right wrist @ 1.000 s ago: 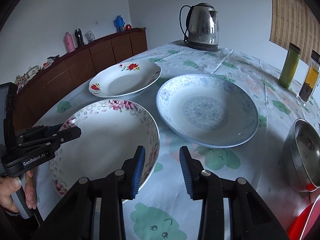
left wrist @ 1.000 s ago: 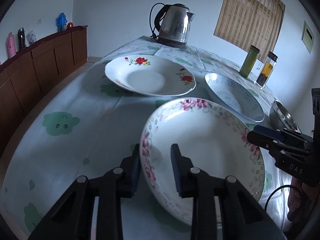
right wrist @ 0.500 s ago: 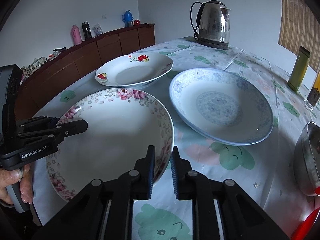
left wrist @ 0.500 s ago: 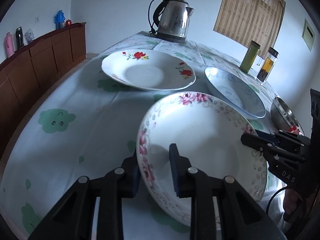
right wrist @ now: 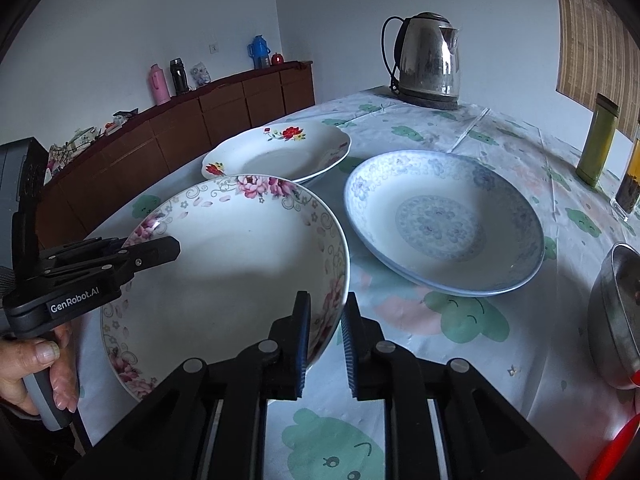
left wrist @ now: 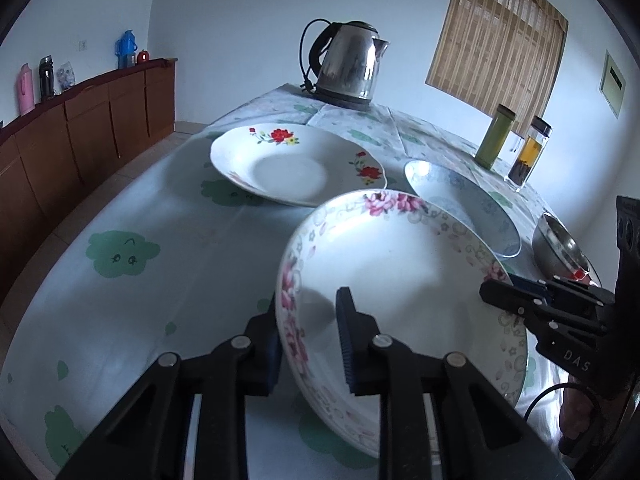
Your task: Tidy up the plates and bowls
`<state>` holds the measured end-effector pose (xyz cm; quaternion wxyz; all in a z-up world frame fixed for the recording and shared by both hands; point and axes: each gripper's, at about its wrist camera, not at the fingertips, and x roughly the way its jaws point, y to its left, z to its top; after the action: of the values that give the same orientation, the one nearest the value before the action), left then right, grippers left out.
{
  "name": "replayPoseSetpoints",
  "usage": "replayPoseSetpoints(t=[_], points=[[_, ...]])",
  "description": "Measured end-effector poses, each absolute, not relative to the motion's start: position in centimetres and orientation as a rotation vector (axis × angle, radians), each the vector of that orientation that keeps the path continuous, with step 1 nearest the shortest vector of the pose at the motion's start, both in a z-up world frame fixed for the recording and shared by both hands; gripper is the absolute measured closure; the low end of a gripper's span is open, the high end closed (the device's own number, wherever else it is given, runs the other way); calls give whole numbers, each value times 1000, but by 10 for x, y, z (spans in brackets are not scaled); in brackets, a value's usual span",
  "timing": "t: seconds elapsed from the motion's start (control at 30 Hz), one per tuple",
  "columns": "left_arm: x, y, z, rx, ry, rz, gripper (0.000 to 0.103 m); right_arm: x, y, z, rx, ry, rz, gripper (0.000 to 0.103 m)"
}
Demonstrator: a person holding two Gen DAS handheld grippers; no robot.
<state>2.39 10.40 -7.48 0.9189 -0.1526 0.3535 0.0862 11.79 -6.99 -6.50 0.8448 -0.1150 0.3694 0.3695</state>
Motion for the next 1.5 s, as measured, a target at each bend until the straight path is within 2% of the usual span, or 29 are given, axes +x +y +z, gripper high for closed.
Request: replayPoseSetpoints(t=[0.83,1.5], points=[[63,109,-22,-274,594,221,81,156,-67,-4,-201,638,802,86],[122,79,-5,-194,579,177,81,193,-101,-3,-106,622,679,86]])
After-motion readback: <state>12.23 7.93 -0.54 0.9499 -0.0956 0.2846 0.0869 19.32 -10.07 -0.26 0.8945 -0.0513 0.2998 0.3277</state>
